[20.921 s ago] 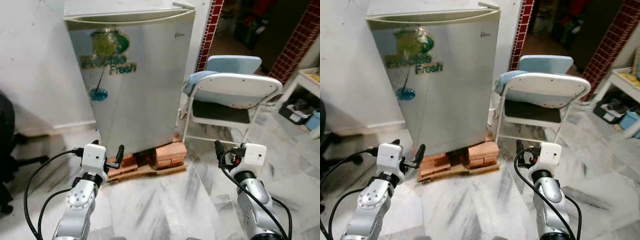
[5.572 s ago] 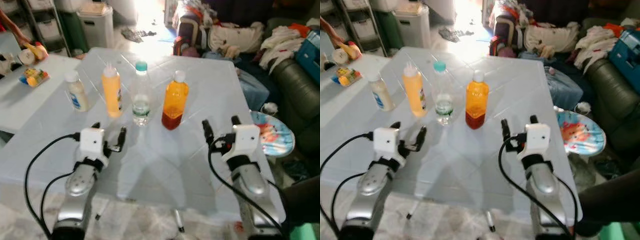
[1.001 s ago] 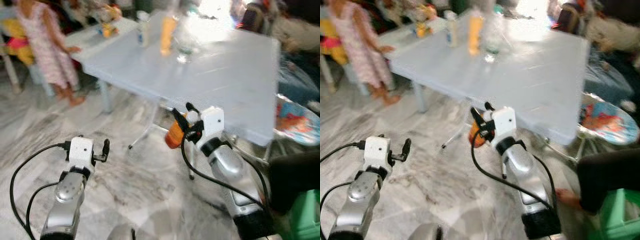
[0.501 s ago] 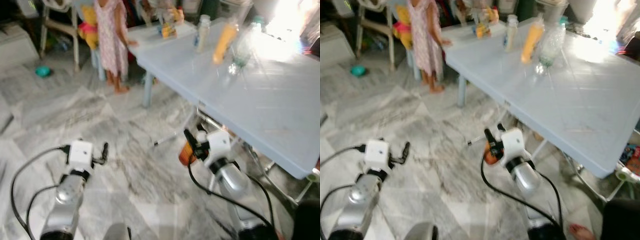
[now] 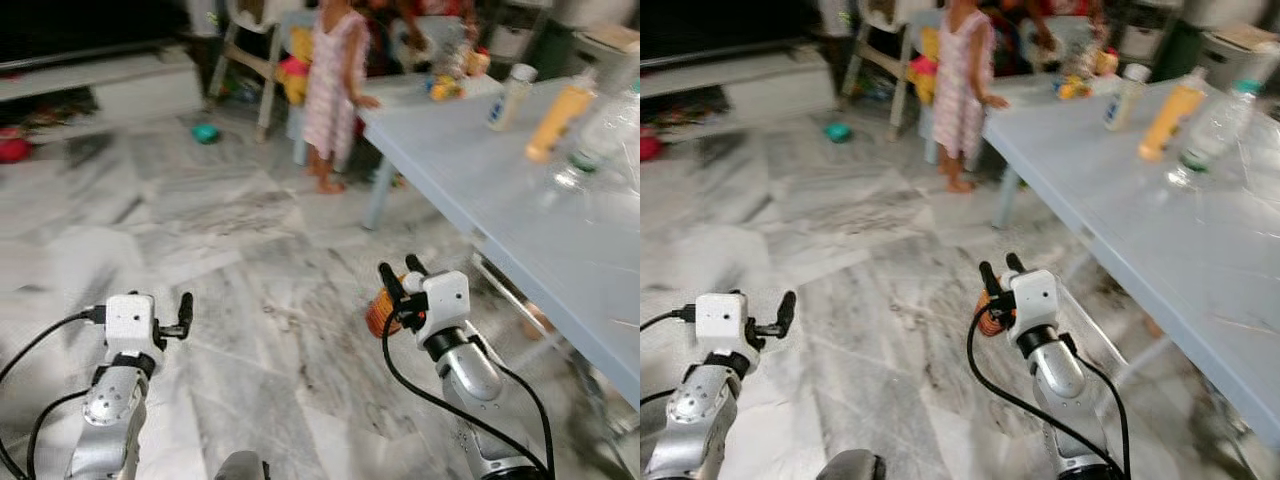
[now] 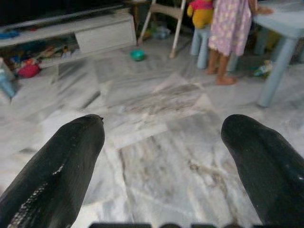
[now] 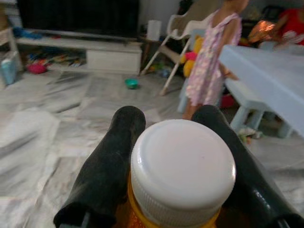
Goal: Restocking fridge
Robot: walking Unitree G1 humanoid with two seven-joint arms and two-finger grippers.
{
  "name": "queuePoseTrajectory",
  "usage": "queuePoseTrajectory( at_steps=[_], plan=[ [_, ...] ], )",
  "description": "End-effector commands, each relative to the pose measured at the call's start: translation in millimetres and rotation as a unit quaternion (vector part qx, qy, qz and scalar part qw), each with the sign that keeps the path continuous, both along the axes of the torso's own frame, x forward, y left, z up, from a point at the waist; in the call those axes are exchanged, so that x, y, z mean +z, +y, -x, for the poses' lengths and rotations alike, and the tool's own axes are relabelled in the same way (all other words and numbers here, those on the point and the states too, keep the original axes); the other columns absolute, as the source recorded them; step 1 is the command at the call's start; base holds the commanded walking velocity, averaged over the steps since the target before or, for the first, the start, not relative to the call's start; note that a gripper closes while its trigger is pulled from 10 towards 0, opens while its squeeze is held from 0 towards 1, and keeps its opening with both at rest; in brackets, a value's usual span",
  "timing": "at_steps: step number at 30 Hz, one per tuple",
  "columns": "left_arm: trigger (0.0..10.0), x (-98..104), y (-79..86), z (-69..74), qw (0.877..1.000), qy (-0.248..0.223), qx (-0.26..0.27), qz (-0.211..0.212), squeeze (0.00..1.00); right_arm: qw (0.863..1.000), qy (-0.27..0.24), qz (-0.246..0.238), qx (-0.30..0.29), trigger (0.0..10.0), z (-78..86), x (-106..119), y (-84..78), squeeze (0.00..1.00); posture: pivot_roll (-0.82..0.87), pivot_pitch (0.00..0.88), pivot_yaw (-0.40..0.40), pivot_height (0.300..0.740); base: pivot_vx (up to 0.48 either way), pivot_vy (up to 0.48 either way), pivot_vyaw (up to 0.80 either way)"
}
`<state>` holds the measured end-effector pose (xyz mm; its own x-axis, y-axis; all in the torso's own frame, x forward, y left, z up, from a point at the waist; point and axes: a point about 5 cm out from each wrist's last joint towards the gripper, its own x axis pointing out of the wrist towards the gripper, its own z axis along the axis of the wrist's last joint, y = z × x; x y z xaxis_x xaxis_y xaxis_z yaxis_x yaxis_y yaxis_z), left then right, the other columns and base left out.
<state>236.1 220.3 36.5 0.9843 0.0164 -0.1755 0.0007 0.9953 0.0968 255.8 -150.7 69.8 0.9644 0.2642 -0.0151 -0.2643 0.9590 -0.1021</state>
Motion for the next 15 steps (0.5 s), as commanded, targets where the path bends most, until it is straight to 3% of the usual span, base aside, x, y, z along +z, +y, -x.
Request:
queuePoseTrajectory(
  at_steps=[1, 6, 15],
  plan=[
    [10.0, 4.2, -3.3, -2.2, 1.0, -0.015, -0.012, -0.011, 0.0, 1.0, -0.02, -0.001, 0.001, 10.0, -4.3, 8.0, 1.9, 0.0, 0.01, 0.0, -0.042, 0.74, 0.0, 0.0, 0.79],
    [10.0, 11.9, -9.7, -14.5, 0.999, -0.025, -0.021, -0.016, 0.0, 0.999, -0.037, 0.009, 0.023, 10.0, -11.1, 14.4, 9.6, 0.0, 0.01, 0.0, -0.043, 0.74, 0.0, 0.0, 0.79],
    [10.0, 11.0, -8.4, -16.3, 0.999, -0.023, -0.023, -0.019, 0.0, 0.999, -0.037, 0.012, 0.017, 10.0, -13.3, 14.1, 5.5, 0.0, 0.01, 0.0, -0.043, 0.74, 0.0, -0.138, 0.79]
  ],
)
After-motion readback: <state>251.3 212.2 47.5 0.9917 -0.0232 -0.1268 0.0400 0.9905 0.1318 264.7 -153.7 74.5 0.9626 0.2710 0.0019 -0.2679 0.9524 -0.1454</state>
